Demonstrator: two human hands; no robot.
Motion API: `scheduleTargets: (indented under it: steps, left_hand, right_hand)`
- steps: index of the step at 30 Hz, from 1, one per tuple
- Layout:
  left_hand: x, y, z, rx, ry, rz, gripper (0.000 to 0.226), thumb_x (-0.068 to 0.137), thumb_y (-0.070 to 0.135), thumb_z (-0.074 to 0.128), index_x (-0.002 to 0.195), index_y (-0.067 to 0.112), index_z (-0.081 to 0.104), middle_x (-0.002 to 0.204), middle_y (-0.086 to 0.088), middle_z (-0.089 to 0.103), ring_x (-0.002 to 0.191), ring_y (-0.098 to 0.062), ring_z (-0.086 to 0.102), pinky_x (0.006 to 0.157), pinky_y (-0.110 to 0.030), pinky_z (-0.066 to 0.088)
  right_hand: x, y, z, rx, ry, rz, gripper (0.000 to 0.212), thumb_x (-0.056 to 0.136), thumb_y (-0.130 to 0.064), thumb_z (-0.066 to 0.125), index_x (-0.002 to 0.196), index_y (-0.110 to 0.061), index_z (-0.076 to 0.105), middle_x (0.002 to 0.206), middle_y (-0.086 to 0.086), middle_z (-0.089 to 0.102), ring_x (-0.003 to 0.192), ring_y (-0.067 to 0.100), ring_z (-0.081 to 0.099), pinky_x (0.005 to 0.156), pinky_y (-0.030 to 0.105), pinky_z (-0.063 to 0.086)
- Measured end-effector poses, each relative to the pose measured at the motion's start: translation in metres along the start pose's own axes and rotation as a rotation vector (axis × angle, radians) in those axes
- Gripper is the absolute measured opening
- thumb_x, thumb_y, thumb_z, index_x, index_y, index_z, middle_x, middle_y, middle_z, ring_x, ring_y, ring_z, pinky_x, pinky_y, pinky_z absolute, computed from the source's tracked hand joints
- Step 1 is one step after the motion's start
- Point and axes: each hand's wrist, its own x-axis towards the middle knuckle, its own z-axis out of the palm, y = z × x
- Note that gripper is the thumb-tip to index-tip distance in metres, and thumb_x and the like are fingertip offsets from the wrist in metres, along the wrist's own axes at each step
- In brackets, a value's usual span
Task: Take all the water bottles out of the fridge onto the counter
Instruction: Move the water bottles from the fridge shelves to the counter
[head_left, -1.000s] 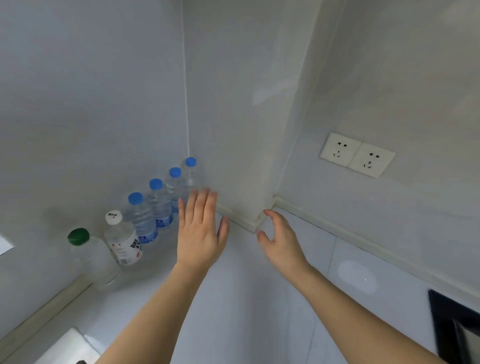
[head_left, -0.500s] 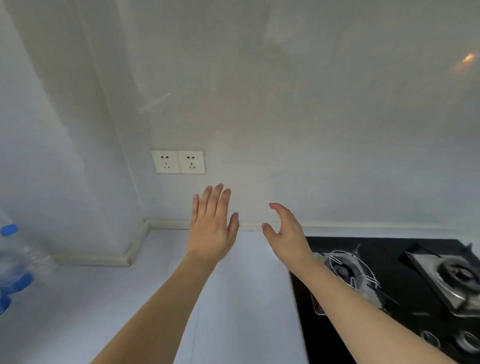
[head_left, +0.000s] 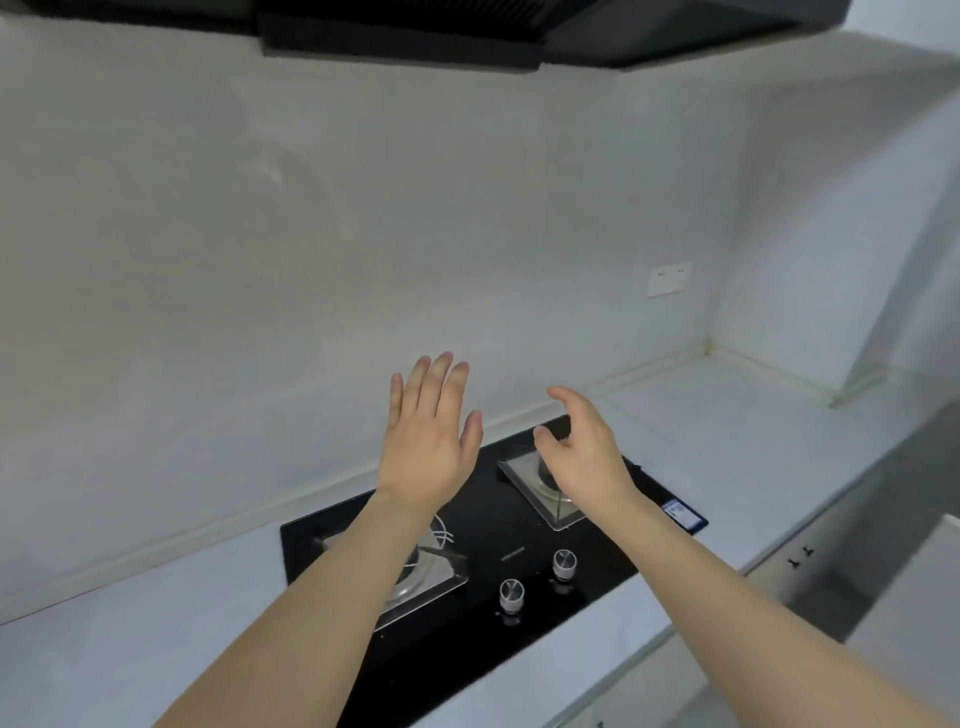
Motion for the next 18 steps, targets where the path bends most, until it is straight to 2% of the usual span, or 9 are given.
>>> scheduleTargets:
  steps: [3,6,11,18]
  left_hand:
    - [0.022,0.069,0.031,-0.065,-0.035,0.077,0.051,0.097,0.033,0.037,0.142,0.01,0.038,0.151,-0.008,0.037,0.143,-0.031,0.027,0.117,-0.057,0.018]
    - [0.046,0.129,0.055,-0.121,-0.04,0.151,0.051,0.096,0.033,0.037,0.142,0.011,0.037,0.15,-0.008,0.037,0.142,-0.031,0.028,0.116,-0.058,0.021]
    - [0.072,0.21,0.09,-0.181,-0.083,0.267,0.052,0.098,0.034,0.035,0.145,0.011,0.036,0.151,-0.008,0.035,0.144,-0.03,0.027,0.119,-0.053,0.017]
    - [0.11,0.312,0.161,-0.257,-0.149,0.407,0.052,0.097,0.034,0.037,0.144,0.011,0.037,0.151,-0.007,0.037,0.141,-0.029,0.032,0.118,-0.053,0.02]
  right_hand:
    - [-0.004,0.039,-0.067,-0.023,0.09,0.049,0.05,0.095,-0.017,0.054,0.143,-0.017,0.039,0.147,-0.004,0.041,0.136,0.013,0.037,0.104,0.017,0.025]
    - [-0.009,0.071,-0.127,-0.066,0.177,0.084,0.05,0.095,-0.016,0.053,0.143,-0.015,0.039,0.148,0.0,0.041,0.137,0.013,0.035,0.106,0.016,0.021]
    - [-0.018,0.113,-0.199,-0.107,0.29,0.152,0.05,0.096,-0.019,0.052,0.144,-0.017,0.037,0.149,-0.002,0.039,0.136,0.012,0.035,0.108,0.019,0.024]
    - [-0.018,0.185,-0.28,-0.174,0.427,0.28,0.05,0.096,-0.022,0.051,0.144,-0.02,0.036,0.149,-0.005,0.038,0.133,0.013,0.039,0.107,0.022,0.026]
